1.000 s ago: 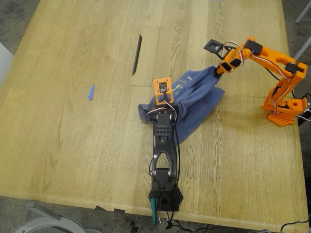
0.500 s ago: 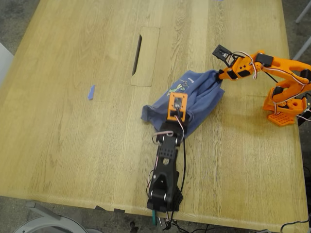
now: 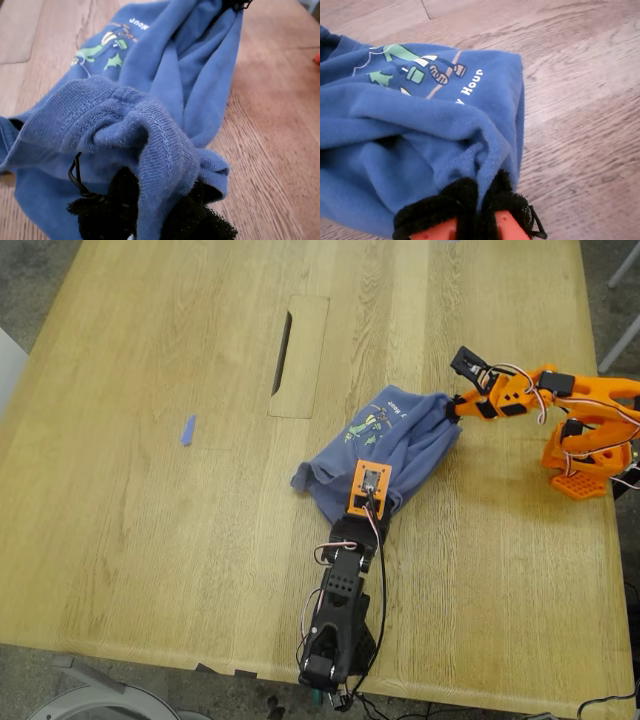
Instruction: Fold a T-shirt
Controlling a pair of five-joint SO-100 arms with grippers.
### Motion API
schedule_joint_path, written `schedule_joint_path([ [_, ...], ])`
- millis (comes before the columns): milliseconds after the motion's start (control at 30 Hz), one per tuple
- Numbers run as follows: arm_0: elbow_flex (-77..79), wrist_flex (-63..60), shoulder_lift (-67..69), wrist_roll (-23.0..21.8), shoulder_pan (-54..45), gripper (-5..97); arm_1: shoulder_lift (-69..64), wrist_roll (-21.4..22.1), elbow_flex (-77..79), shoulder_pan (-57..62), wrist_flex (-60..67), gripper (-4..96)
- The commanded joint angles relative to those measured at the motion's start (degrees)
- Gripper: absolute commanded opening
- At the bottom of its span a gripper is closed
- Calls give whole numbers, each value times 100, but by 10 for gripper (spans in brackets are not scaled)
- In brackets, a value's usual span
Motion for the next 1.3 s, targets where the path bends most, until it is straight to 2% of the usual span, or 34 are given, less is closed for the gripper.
schedule_joint_path([
  [0,290,-158,642,202,-53,104,272,-53,229,-44,-422,-1],
  [100,633,-158,1046,141,-26,267,360,-44,527,18,-686,-1],
  [267,844,-158,1063,-185,-35,384,642,-35,1055,44,-940,-1],
  [333,905,-308,1116,-545,-35,436,861,-35,1283,44,-967,-1],
  [500,791,-290,1081,-940,53,531,1441,-44,1758,18,-861,0],
  [600,721,-290,1081,-958,53,536,1775,-53,1951,44,-738,1],
  [667,703,-290,1178,-967,88,519,2013,-53,2057,70,-562,44],
  [767,712,-290,1283,-1002,360,503,2417,-35,2206,70,-281,206],
  [867,817,-149,1503,-932,729,424,2918,35,2399,35,62,312],
  [1033,1195,1020,2751,-932,1336,343,3999,88,2654,-123,1011,377],
  [1100,1248,1362,2979,-879,1494,341,4438,105,2733,-211,1389,387],
  [1267,1248,1169,2979,-677,1187,390,4878,132,2654,-325,1916,404],
])
